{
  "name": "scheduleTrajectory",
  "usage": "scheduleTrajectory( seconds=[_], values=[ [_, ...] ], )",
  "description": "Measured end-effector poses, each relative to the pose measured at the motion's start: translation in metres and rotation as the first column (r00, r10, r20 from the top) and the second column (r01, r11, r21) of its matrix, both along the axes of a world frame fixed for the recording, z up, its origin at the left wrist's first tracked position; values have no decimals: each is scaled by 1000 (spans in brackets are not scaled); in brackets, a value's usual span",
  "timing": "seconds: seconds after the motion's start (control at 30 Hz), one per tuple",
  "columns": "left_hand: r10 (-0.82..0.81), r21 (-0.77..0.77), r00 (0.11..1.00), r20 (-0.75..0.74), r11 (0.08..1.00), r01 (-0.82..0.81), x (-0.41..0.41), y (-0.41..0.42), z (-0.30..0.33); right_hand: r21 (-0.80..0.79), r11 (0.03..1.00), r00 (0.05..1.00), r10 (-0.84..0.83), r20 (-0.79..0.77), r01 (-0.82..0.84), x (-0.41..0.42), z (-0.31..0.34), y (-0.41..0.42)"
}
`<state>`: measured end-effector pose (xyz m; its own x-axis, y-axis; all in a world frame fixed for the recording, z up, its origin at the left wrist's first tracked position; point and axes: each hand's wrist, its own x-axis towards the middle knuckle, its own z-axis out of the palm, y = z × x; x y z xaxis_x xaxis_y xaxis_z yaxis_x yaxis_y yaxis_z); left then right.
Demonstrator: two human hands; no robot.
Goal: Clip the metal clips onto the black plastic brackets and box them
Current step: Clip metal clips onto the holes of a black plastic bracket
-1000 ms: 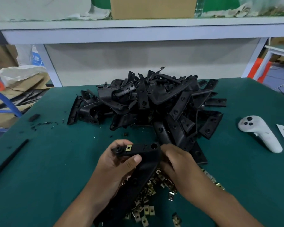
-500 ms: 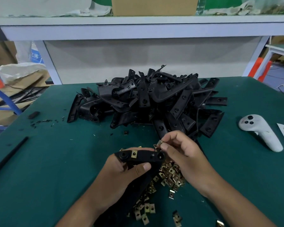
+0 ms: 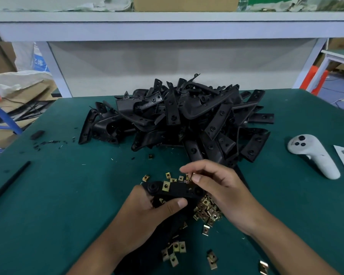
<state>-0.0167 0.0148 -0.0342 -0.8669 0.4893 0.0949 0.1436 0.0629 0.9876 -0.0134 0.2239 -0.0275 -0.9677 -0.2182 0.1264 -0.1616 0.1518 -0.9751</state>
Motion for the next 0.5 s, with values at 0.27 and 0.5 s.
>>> scheduleTrajectory(
  seconds=[0.27,0.5],
  values=[
    [42,-21,998,-39,999,-43,1,1,-3,-144,989,999,-32,43,38,0,0,0],
    [76,-22,992,-101,997,-79,2,3,-6,-134,990,998,-29,56,36,2,2,-1]
  ],
)
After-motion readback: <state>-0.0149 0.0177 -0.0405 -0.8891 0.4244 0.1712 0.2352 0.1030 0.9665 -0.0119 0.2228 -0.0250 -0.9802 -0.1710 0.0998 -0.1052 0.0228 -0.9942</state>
